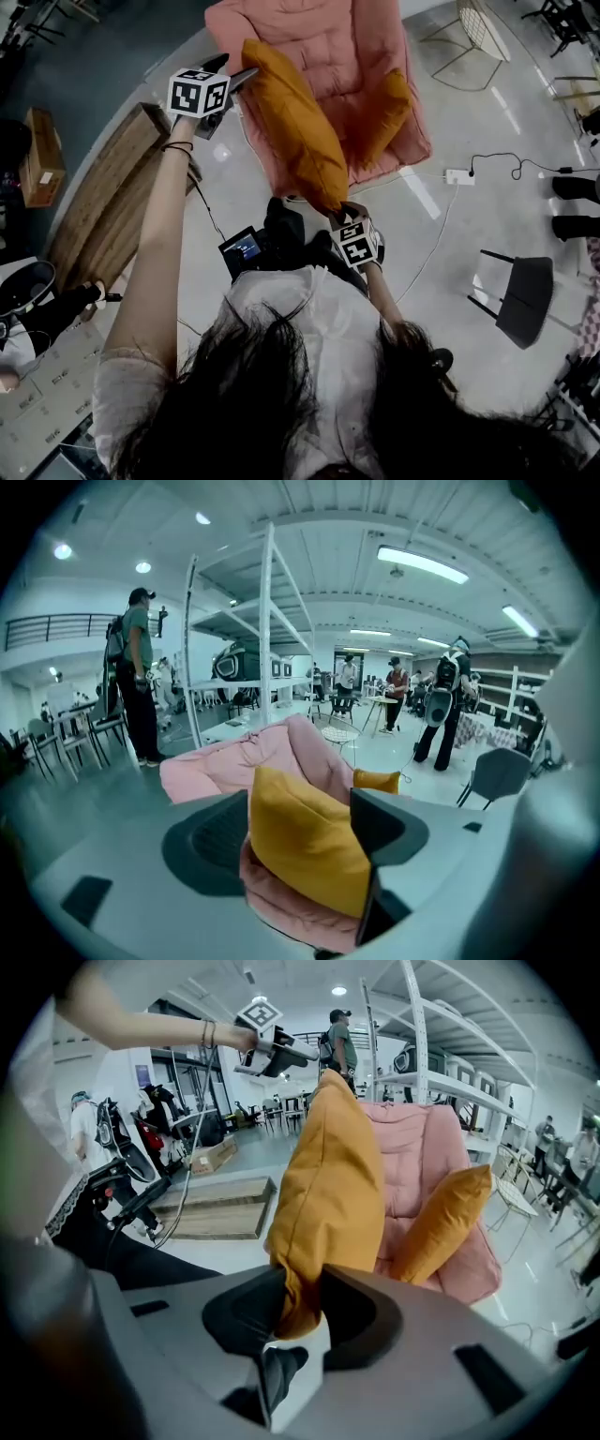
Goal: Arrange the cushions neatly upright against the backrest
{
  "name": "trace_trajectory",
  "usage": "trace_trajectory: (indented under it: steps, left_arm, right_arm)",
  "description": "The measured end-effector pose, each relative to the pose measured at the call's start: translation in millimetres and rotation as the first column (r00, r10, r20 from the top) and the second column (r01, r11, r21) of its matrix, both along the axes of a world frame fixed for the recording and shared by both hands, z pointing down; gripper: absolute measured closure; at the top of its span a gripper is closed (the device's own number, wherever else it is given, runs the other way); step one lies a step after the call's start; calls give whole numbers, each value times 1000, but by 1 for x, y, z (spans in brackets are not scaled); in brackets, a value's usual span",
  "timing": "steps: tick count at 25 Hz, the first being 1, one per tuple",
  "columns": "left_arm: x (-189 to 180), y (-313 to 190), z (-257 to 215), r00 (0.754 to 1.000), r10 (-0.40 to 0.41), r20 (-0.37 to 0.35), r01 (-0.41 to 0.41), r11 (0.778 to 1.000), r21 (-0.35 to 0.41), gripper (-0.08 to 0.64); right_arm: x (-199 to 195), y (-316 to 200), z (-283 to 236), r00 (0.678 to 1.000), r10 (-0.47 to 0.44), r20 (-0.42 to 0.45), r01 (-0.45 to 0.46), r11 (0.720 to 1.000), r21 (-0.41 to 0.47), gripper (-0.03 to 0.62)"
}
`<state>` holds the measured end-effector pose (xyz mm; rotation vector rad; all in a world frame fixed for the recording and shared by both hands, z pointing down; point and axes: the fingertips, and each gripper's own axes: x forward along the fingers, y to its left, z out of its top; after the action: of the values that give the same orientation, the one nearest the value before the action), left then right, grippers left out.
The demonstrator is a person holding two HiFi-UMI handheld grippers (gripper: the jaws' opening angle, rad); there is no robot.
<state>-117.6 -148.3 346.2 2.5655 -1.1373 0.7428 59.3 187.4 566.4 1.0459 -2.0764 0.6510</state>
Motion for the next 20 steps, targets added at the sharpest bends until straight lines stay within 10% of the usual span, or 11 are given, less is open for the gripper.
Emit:
trace_trajectory:
  steps: [6, 9, 20]
  left_arm:
    - [-1, -60, 51, 1000, -14, 10, 16, 982, -189, 224]
    - [20, -61, 64, 996, 60, -59, -73, 964, -256, 393]
    - [-4, -52, 49, 977, 52, -205, -88, 981, -171, 448]
  right_arm:
    - [0, -6, 0, 999, 41, 0, -41, 999, -29, 480]
    - [14, -16, -8, 987, 163, 16, -162, 986, -40, 485]
    - [66, -64, -56, 794, 578, 190, -583, 812, -32, 508]
